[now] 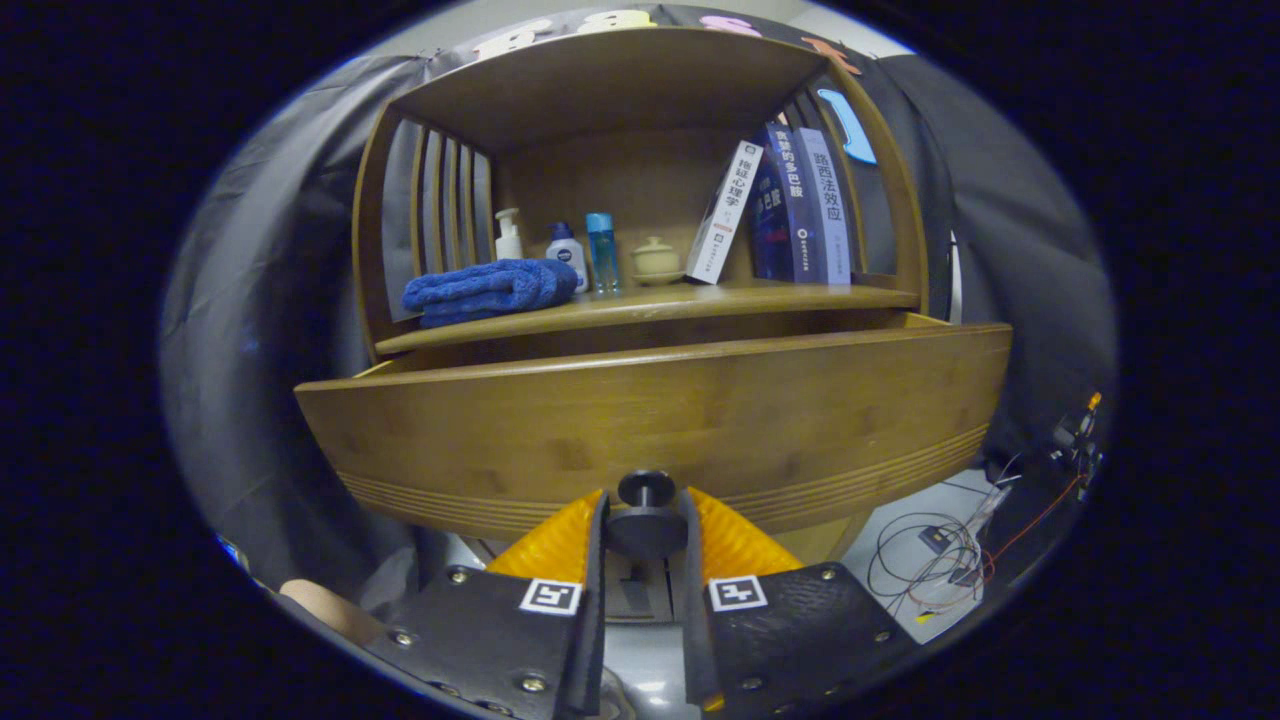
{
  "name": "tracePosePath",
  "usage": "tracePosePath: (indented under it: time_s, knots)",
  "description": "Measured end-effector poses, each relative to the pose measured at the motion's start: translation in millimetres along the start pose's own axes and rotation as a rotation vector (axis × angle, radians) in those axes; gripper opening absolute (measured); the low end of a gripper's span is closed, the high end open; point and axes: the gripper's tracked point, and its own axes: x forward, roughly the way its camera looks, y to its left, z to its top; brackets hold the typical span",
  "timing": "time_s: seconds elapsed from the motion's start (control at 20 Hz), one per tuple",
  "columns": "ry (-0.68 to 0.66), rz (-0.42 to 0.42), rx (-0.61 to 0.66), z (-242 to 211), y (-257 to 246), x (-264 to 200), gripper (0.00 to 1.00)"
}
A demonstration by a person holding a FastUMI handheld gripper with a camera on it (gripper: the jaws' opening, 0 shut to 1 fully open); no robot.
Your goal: Pull open the drawer, take out the items inside it, and place them on the countertop above the cabinet.
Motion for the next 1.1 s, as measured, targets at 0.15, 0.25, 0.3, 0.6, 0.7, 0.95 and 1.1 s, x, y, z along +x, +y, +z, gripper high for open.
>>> tracePosePath:
  time_s: [0.15,0.25,0.3,0.6,0.7,0.95,1.1]
  knots:
    - [0.012,0.006,0.003,-8.9,0.5,-18.3,0.32]
    - [0.027,0.009,-0.009,-13.8,0.2,-32.5,0.32]
    - [0.039,0.013,-0.009,-20.1,2.4,-39.8,0.32]
    - [0.066,0.025,-0.005,-32.1,5.1,-68.2,0.32]
    - [0.071,0.022,-0.007,-33.2,4.4,-70.1,0.32]
    - [0.073,0.034,-0.02,-32.4,4.8,-68.4,0.32]
    - [0.094,0.057,-0.018,-35.8,5.8,-72.3,0.39]
